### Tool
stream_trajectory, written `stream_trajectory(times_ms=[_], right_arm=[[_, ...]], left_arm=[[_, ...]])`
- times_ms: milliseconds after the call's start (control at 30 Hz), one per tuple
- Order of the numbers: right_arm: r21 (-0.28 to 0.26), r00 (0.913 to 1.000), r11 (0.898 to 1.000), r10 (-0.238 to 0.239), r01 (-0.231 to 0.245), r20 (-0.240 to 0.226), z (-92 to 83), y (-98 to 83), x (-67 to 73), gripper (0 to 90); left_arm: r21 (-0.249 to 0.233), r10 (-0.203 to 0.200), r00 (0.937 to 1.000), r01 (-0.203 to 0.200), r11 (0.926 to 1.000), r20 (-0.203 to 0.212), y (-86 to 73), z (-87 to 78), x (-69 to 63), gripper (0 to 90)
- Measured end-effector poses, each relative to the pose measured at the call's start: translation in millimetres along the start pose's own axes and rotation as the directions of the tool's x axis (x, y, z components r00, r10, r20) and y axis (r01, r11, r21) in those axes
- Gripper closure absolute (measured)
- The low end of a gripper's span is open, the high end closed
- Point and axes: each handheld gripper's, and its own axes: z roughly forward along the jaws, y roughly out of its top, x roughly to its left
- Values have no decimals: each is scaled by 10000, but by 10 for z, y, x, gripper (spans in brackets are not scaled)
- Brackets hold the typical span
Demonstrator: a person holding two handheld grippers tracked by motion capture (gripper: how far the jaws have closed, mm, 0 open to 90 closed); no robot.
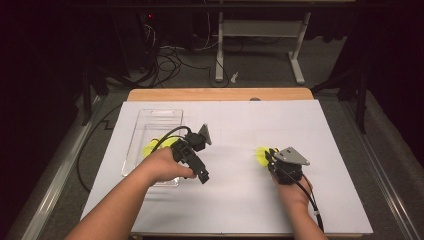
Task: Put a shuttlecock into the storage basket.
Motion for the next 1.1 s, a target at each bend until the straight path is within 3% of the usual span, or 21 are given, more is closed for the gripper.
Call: stream_trajectory(times_ms=[200, 533, 1100], right_arm=[[-23, 9999, 10000, -74, 74, 85, -30, 1, -2, 900], [-100, 9993, 9997, -242, 245, 288, -92, 16, -62, 900], [-573, 9973, 9980, 295, -257, 669, -200, 50, -295, 900]], left_arm=[[105, 65, 10000, -64, 9999, -11, 0, 9, 5, 8], [14, -23, 10000, 23, 10000, 6, -17, 11, 19, 8], [-98, -75, 9999, 76, 9999, 74, -33, 9, 40, 10]])
